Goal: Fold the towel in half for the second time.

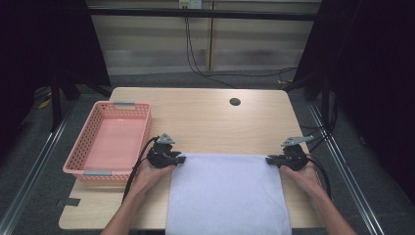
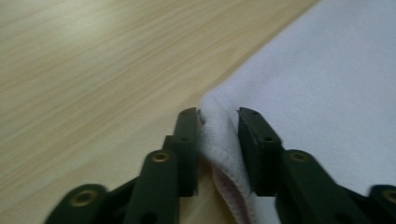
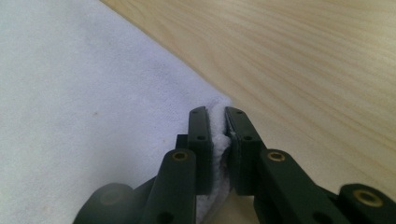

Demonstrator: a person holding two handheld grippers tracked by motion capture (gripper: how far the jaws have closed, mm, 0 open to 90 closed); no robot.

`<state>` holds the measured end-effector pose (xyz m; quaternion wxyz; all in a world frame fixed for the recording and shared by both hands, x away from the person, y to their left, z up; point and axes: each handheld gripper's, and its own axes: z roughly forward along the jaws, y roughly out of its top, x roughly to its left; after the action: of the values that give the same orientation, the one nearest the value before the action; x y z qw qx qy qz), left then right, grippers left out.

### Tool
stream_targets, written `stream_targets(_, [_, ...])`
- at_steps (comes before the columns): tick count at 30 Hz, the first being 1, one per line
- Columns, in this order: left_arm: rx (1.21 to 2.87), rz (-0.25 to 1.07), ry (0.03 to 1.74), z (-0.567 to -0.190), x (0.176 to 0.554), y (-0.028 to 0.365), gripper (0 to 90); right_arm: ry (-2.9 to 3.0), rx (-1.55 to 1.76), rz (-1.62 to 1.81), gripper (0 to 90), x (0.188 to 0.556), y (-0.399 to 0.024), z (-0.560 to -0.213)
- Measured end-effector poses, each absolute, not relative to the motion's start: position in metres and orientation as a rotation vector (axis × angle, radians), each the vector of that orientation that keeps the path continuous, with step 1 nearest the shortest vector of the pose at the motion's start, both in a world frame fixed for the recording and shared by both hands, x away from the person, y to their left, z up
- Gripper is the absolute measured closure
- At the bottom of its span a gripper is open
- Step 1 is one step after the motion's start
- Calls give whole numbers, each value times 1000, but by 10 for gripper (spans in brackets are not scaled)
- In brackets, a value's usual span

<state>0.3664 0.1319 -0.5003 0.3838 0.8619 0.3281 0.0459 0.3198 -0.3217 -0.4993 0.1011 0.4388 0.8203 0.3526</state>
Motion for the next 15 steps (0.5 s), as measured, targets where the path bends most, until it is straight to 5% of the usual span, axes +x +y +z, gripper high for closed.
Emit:
stream_targets(3, [2186, 77, 848, -497, 365, 132, 807, 2427, 1320, 1067, 830, 320, -324, -499])
stream_targets(15, [1995, 65, 811, -459, 364, 137, 822, 2305, 1313, 1257, 838, 314, -343, -464])
